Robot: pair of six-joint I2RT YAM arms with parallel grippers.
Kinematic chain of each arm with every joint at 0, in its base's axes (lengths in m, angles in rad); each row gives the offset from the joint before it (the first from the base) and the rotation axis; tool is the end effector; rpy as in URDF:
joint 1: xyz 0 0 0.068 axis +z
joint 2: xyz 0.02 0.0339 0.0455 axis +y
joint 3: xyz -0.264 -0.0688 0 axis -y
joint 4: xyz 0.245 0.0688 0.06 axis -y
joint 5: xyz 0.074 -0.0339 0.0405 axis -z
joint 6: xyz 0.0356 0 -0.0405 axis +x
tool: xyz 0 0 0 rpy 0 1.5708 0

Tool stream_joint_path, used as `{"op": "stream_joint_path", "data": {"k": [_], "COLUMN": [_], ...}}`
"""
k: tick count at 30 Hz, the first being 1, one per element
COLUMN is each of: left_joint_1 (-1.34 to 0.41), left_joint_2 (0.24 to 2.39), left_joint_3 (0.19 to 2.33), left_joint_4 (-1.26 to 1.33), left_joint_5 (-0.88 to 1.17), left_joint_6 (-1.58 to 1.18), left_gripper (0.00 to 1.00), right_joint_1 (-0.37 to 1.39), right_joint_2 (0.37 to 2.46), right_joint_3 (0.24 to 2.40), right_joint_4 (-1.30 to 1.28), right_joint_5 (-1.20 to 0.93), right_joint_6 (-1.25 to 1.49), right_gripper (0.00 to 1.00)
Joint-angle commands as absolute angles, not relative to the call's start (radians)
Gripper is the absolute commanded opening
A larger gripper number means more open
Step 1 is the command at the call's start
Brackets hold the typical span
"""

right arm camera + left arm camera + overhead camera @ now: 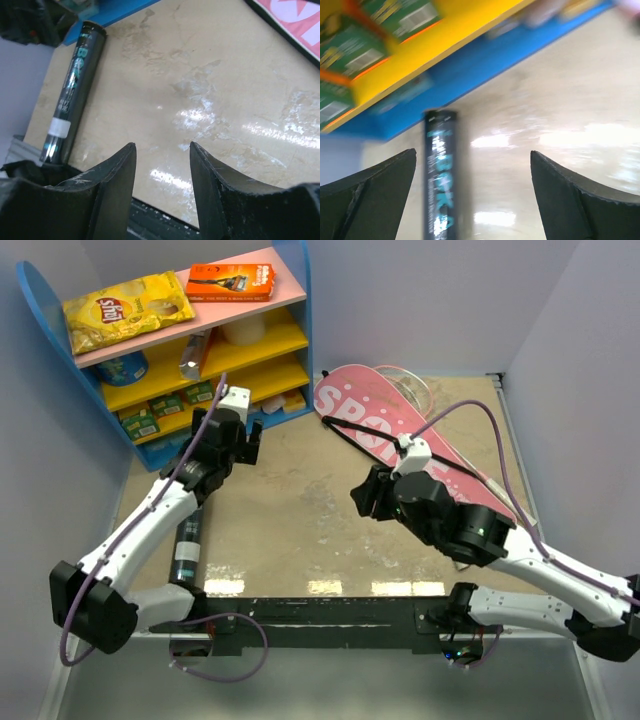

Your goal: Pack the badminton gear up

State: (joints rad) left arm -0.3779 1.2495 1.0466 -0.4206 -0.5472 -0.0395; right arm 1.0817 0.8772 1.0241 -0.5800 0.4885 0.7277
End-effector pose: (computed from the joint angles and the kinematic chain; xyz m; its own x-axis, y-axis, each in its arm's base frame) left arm 0.2610 -0.0837 0.3124 -0.5392 0.1778 -0.8232 -0.0989 0.9573 0.2715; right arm 0.0996 0.1515 0.3675 -0.5326 0.2494 -0.8088 -0.3015 0.8370 0.4567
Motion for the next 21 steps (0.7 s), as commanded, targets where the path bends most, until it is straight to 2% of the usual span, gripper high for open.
{"op": "stream_joint_path", "data": {"k": [1, 2, 6, 10, 15, 21], "left_joint_1": [-0.449, -0.46, -0.489, -0.526, -0.548, -0.554], "left_joint_2": [1.152, 1.12, 1.063, 1.009, 1.035, 1.123], "left_joint_3": [1.075, 1.06, 0.959, 0.842, 0.738, 0.719], "left_joint_4": [-0.414, -0.393, -0.333, -0.285, -0.333, -0.361], "left_joint_5": [-0.273, -0.179, -0.049, 0.05, 0.003, 0.005], "left_joint_6": [-0.107, -0.107, -0.12, -0.146, -0.143, -0.213], "left_gripper": [1.0, 1.0, 1.0, 0.98, 0.97, 0.88], "right_joint_1": [1.031, 1.013, 0.863, 0.81, 0.781, 0.749], "right_joint_2": [0.983, 1.003, 1.155, 1.333, 1.552, 1.768], "right_joint_3": [1.118, 1.129, 1.176, 1.233, 1.337, 1.469], "right_joint_4": [-0.569, -0.569, -0.568, -0.606, -0.678, -0.736], "right_joint_5": [0.565, 0.563, 0.508, 0.613, 0.733, 0.883], "right_joint_6": [0.663, 0.651, 0.578, 0.47, 0.387, 0.312], "right_gripper": [0.52, 0.52, 0.53, 0.56, 0.59, 0.61]}}
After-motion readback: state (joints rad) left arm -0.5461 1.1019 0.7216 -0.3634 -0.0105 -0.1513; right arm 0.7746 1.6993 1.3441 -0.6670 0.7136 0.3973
